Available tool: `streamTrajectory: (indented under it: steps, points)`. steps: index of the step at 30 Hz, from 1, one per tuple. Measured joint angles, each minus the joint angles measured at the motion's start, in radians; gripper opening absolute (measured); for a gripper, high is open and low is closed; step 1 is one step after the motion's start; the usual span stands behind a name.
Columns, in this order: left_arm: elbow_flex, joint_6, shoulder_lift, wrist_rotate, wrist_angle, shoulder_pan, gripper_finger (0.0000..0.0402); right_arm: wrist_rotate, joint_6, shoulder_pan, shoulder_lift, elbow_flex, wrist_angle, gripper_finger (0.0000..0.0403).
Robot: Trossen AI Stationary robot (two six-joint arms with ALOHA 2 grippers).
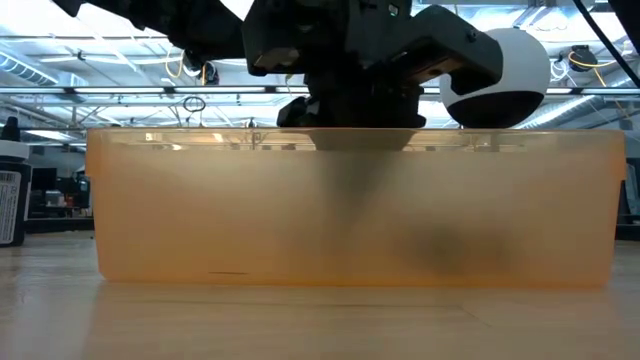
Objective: Pick & Place food coloring
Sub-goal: Put the small purple food coloring bottle into the orange bin, then put the large purple food coloring bottle into the orange bin
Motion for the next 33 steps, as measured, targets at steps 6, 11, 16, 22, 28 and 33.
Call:
streamTrajectory:
  steps: [6, 11, 16, 22, 28, 33]
  points:
    - [0.000, -0.003, 0.000, 0.000, 0.000, 0.000, 0.0145, -0.004, 0.015, 0.001, 0.000, 0.000, 0.003, 0.0075]
    - [0.000, -0.007, 0.000, 0.001, 0.000, 0.000, 0.0145, -0.027, 0.042, 0.001, 0.000, 0.000, 0.002, 0.0076]
    - [0.000, -0.007, 0.000, 0.001, 0.000, 0.000, 0.0145, -0.025, 0.047, 0.008, 0.000, 0.000, 0.004, 0.0076]
    - [0.000, -0.007, 0.000, 0.001, 0.000, 0.000, 0.0145, -0.025, 0.068, 0.010, 0.000, 0.000, 0.003, 0.0086]
    - [0.000, -0.009, 0.000, 0.001, 0.000, 0.000, 0.0145, -0.025, 0.067, 0.010, 0.000, 0.000, 0.003, 0.0113]
    - [0.000, -0.009, 0.000, 0.001, -0.001, 0.000, 0.0145, -0.021, 0.068, 0.010, -0.005, 0.000, -0.001, 0.0137]
